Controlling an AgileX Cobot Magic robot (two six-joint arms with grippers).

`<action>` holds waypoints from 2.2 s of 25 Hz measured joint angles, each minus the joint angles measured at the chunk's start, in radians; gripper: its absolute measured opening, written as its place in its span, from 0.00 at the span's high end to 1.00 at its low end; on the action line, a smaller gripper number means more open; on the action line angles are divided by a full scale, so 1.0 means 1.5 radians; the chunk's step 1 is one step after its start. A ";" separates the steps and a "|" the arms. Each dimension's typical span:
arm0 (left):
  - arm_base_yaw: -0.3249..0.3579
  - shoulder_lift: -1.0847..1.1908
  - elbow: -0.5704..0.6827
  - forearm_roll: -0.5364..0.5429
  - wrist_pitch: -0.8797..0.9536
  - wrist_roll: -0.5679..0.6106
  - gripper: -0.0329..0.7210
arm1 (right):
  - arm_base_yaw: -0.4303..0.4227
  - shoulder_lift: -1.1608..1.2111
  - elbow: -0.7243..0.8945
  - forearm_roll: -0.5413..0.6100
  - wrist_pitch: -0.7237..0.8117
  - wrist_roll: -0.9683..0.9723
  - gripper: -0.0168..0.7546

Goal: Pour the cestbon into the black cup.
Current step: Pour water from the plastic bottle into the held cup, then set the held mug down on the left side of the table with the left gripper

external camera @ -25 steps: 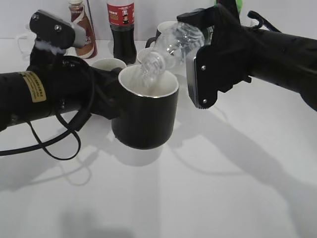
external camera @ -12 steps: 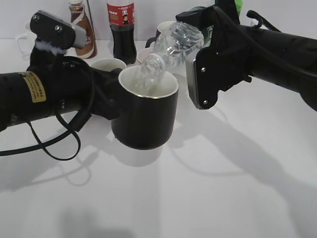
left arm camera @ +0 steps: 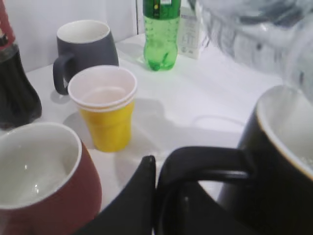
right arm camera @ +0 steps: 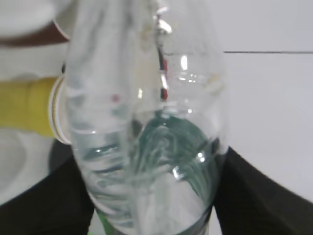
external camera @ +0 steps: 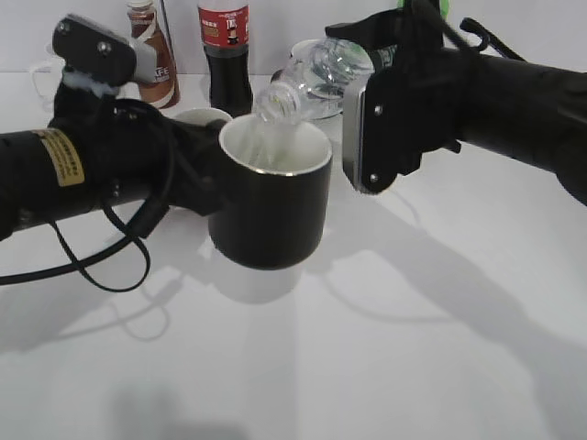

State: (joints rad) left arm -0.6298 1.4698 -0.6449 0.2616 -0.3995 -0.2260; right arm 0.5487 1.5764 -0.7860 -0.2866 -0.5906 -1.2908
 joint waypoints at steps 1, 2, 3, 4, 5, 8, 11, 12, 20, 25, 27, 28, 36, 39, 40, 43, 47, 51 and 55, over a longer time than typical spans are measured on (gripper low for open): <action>0.002 0.000 0.000 0.000 -0.009 0.000 0.90 | 0.000 0.000 0.000 -0.009 0.001 0.029 0.35; 0.005 0.000 0.000 0.000 -0.017 0.000 0.90 | 0.000 0.000 0.000 -0.016 0.001 0.058 0.35; 0.008 0.000 0.001 0.001 -0.027 0.001 0.90 | 0.000 -0.001 0.001 -0.021 0.001 0.100 0.35; 0.014 0.000 0.001 0.000 -0.035 0.001 0.90 | 0.000 -0.001 0.003 -0.023 0.001 0.153 0.35; 0.020 -0.001 0.001 -0.002 -0.043 0.001 0.90 | 0.000 -0.001 0.004 -0.024 0.002 0.217 0.35; 0.043 -0.005 0.001 -0.013 -0.061 0.001 0.90 | 0.000 -0.002 0.007 -0.026 0.006 0.460 0.35; 0.078 -0.022 0.001 -0.018 -0.065 0.001 0.90 | 0.000 -0.002 0.008 -0.016 0.010 0.654 0.35; 0.092 -0.031 0.001 -0.018 -0.069 0.001 0.90 | 0.000 -0.002 0.008 0.004 0.016 0.688 0.35; 0.270 -0.068 0.001 -0.031 -0.102 0.001 0.90 | -0.024 -0.002 0.019 0.211 0.072 0.735 0.35; 0.375 -0.053 0.001 -0.046 -0.125 0.001 0.90 | -0.059 -0.002 0.033 0.237 0.075 0.739 0.35; 0.406 -0.017 0.001 -0.049 -0.174 0.002 0.90 | -0.071 -0.002 0.035 0.243 0.076 0.739 0.35; 0.415 0.008 0.001 -0.050 -0.202 0.002 0.90 | -0.074 -0.002 0.035 0.245 0.076 0.739 0.35; 0.432 0.209 -0.001 -0.054 -0.344 0.042 0.90 | -0.076 -0.003 0.035 0.246 0.076 0.741 0.35; 0.432 0.272 -0.005 -0.059 -0.385 0.052 0.90 | -0.076 -0.003 0.035 0.246 0.076 0.741 0.35; 0.432 0.284 -0.006 -0.061 -0.395 0.054 0.90 | -0.076 -0.003 0.035 0.246 0.076 0.741 0.35; 0.432 0.309 -0.006 -0.064 -0.415 0.055 0.90 | -0.076 -0.003 0.035 0.246 0.076 0.741 0.35; 0.432 0.323 -0.007 -0.065 -0.427 0.055 0.90 | -0.076 -0.003 0.035 0.246 0.076 0.741 0.35; 0.432 0.331 -0.007 -0.065 -0.427 0.055 0.87 | -0.076 -0.003 0.035 0.246 0.076 0.741 0.35; 0.432 0.332 -0.002 -0.067 -0.447 0.046 0.78 | -0.076 -0.003 0.035 0.246 0.076 0.755 0.35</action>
State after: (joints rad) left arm 0.0188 1.9685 -0.6478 0.1611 -1.0699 -0.1572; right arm 0.4350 1.5726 -0.7337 0.0818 -0.4768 -0.1590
